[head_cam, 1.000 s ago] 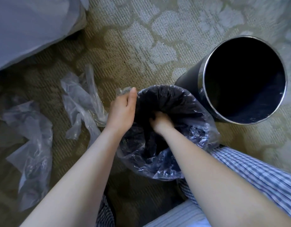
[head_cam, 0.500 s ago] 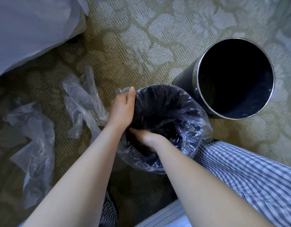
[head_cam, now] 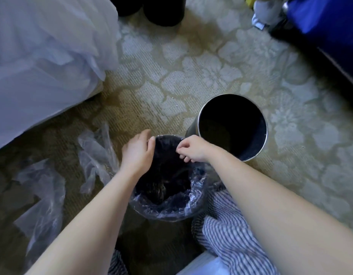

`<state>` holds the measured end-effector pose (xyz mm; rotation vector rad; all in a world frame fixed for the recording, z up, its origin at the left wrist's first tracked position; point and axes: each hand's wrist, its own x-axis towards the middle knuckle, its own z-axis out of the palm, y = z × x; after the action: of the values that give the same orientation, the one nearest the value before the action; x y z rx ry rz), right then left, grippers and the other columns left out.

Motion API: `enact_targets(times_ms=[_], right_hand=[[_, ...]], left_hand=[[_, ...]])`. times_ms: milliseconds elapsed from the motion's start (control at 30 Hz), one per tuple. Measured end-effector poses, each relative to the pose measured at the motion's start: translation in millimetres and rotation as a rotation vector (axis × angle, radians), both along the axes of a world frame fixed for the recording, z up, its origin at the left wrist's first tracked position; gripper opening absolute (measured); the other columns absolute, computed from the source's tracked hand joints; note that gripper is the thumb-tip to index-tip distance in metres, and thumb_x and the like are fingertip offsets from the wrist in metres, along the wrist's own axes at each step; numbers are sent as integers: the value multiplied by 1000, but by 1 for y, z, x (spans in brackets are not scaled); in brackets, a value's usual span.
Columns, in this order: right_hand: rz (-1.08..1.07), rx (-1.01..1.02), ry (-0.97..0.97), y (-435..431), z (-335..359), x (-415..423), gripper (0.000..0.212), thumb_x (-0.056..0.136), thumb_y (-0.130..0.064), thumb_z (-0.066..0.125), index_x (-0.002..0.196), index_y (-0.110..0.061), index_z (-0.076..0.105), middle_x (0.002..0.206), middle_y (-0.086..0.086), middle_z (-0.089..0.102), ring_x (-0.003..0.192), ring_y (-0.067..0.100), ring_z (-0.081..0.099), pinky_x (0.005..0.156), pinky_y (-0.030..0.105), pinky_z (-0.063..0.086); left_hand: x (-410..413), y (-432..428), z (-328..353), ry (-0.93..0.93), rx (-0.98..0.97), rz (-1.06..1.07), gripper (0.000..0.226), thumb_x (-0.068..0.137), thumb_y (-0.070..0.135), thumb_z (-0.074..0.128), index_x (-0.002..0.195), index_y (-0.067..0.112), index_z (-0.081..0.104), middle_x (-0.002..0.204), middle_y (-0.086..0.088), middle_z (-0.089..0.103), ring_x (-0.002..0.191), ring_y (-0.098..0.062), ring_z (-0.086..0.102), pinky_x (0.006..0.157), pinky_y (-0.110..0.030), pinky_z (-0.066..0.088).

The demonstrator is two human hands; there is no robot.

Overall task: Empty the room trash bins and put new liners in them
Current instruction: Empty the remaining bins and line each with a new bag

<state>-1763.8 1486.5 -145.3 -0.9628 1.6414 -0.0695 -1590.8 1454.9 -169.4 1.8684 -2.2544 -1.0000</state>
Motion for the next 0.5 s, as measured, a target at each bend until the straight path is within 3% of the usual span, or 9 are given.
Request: enact_targets(times_ms=[67, 133, 233, 333, 400, 500], right_hand=[[-20, -69, 81, -2, 14, -29, 14, 94, -16, 51, 90, -13, 64, 80, 6, 64, 67, 17, 60, 58, 19, 47], [-43, -118, 151, -2, 24, -60, 14, 93, -16, 54, 89, -11, 66, 76, 5, 65, 65, 18, 60, 72, 26, 50], [-104, -128, 248, 8, 26, -108, 12, 92, -18, 57, 84, -12, 64, 71, 3, 64, 65, 20, 60, 78, 29, 51], [-181, -104, 409, 22, 17, -146, 15, 90, -25, 59, 76, -19, 60, 87, 8, 69, 82, 28, 65, 87, 34, 52], [-236, -83, 559, 33, 11, -167, 16, 91, -26, 58, 100, -14, 59, 114, 14, 63, 105, 33, 59, 91, 35, 46], [-318, 11, 690, 47, -3, -187, 46, 94, -29, 55, 131, -6, 42, 134, 18, 49, 121, 36, 50, 94, 40, 42]], left_hand=[[-18, 1, 14, -35, -39, -112, 43, 100, 33, 36, 137, 13, 45, 138, -10, 50, 128, -27, 43, 103, -40, 32], [-42, 3, 24, -56, -41, -182, 44, 100, 35, 37, 138, 13, 43, 140, -8, 49, 131, -25, 41, 104, -38, 30], [-78, 6, 28, -100, -3, -245, 46, 99, 38, 37, 140, 16, 41, 140, -5, 49, 131, -23, 41, 105, -39, 29], [-107, 9, 25, -200, 69, -267, 49, 99, 43, 34, 140, 16, 38, 136, -7, 52, 129, -25, 42, 108, -41, 22], [-124, 13, 22, -238, 108, -258, 47, 100, 42, 33, 135, 13, 39, 129, -10, 56, 126, -27, 45, 109, -42, 19], [-141, 15, 11, -257, 166, -246, 43, 99, 44, 32, 127, 13, 42, 120, -11, 61, 121, -29, 49, 108, -43, 20]])
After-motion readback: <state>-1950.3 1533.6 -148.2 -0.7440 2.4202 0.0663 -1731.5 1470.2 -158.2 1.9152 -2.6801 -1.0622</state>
